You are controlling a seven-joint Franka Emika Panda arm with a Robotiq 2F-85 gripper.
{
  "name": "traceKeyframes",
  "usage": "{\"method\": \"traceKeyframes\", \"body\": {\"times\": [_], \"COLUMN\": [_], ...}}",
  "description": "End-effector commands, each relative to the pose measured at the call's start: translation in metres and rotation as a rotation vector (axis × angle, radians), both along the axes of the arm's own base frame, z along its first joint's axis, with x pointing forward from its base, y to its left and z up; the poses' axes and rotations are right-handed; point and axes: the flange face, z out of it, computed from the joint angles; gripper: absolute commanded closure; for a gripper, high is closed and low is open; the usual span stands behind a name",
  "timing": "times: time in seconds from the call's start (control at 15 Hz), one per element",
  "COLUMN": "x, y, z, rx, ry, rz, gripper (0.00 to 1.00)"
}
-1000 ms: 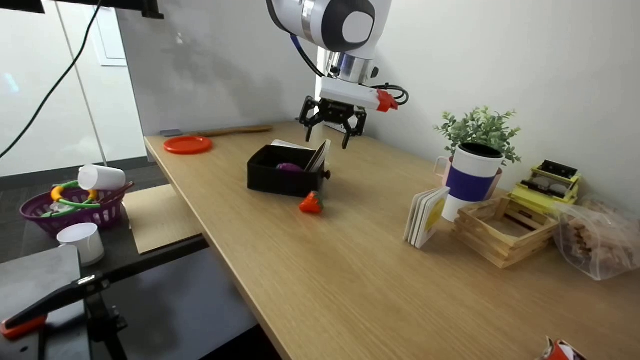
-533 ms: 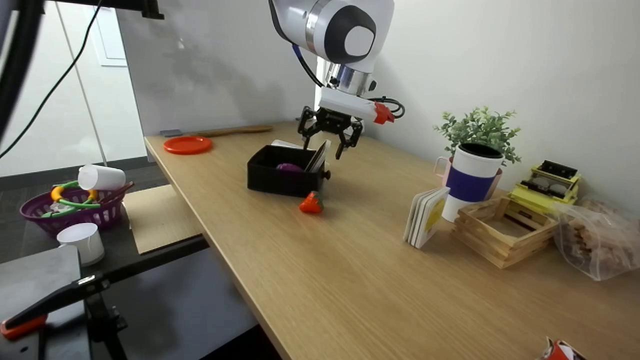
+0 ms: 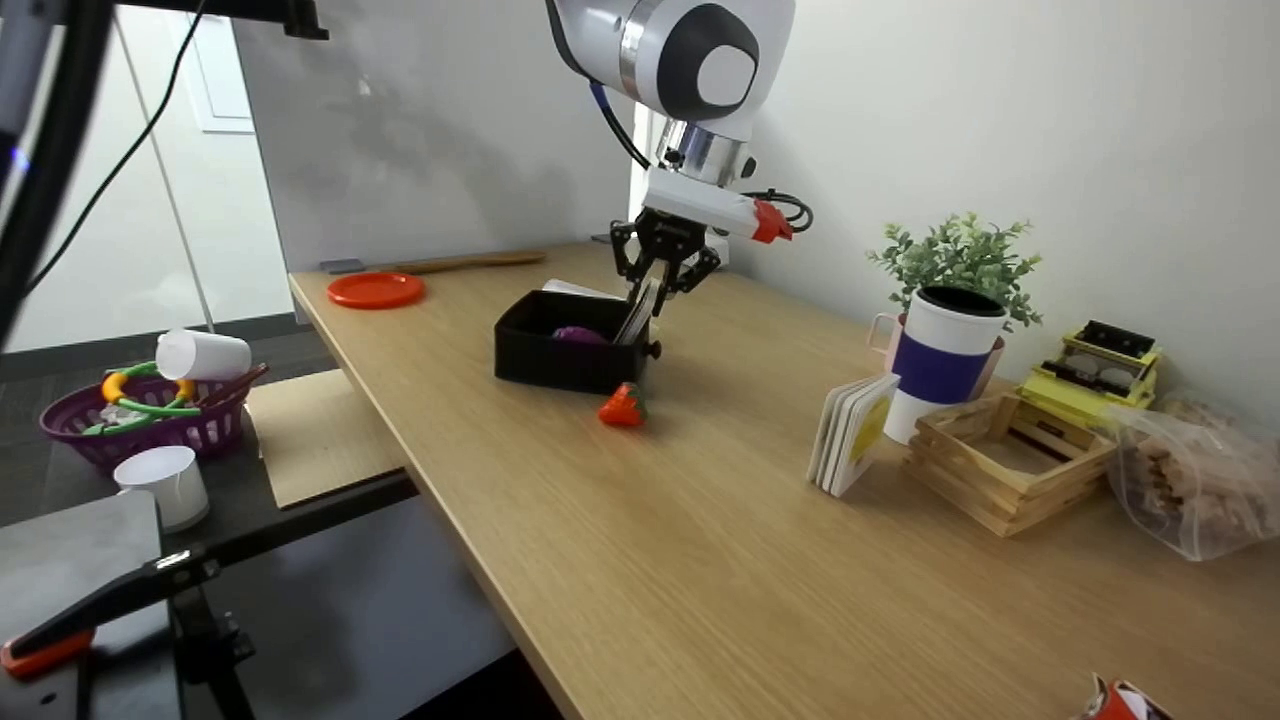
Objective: Put the book on the left in the black box, put the grape toy in the box, remove the book from the box then put the strawberry toy in the box
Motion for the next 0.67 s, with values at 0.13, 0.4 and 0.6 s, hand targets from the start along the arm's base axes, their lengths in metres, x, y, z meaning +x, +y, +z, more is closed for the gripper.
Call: {"method": "traceKeyframes", "body": {"times": [0.13,0.4,0.6], "x": [0.006,0.007,0.004], "y": [0.003,0.003,0.006], "z": [0.006,0.009,0.016], "rx": [-0.005,-0.003,-0.014], "ry": [0.018,0.012,0.006], "rz": [0.013,0.012,0.007], "gripper": [1.00,0.96,0.96]}}
